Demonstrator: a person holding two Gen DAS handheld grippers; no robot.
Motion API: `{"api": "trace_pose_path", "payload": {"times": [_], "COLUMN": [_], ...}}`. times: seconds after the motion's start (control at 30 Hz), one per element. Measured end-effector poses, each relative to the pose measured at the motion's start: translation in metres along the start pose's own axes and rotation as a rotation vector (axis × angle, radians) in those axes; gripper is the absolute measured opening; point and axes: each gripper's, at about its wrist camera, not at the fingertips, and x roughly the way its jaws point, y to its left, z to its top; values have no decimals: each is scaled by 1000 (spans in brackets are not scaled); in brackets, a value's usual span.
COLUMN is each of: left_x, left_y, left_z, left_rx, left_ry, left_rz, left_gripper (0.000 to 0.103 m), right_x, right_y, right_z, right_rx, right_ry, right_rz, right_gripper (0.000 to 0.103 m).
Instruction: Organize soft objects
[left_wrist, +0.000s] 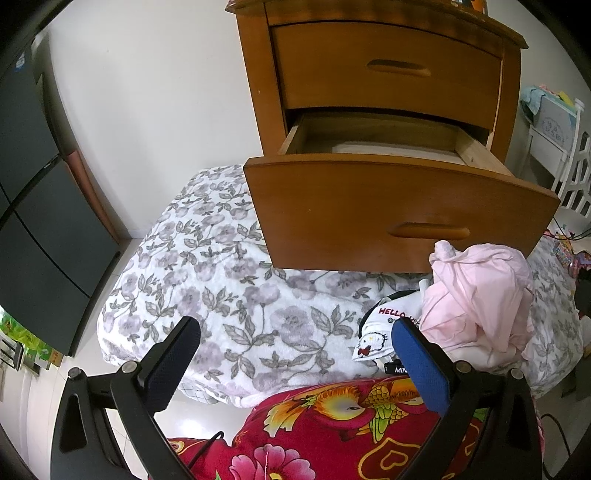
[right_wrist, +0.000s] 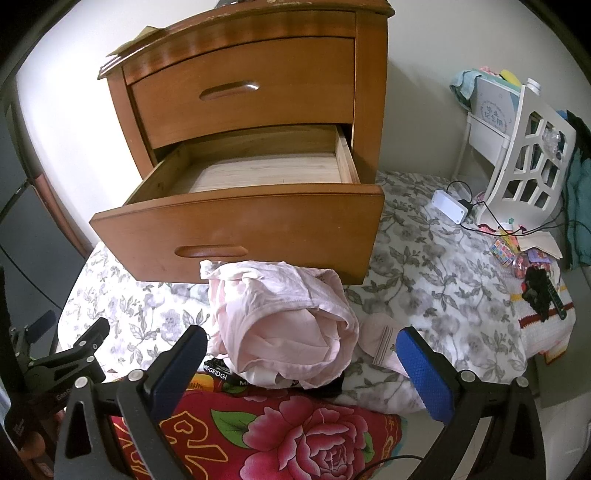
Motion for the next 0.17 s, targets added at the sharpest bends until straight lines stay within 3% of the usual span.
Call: {"api": "trace_pose_path", "payload": {"times": [0.17], "left_x": [0], "left_y": [0], "left_z": [0], "left_rx": [-1], "left_ry": [1], "left_rz": [1], "left_gripper": [103], "right_x": [0], "right_y": [1], "right_z": [-1], "right_rx": [1], "right_ry": [3], "right_rz": [0], "right_gripper": [103]}}
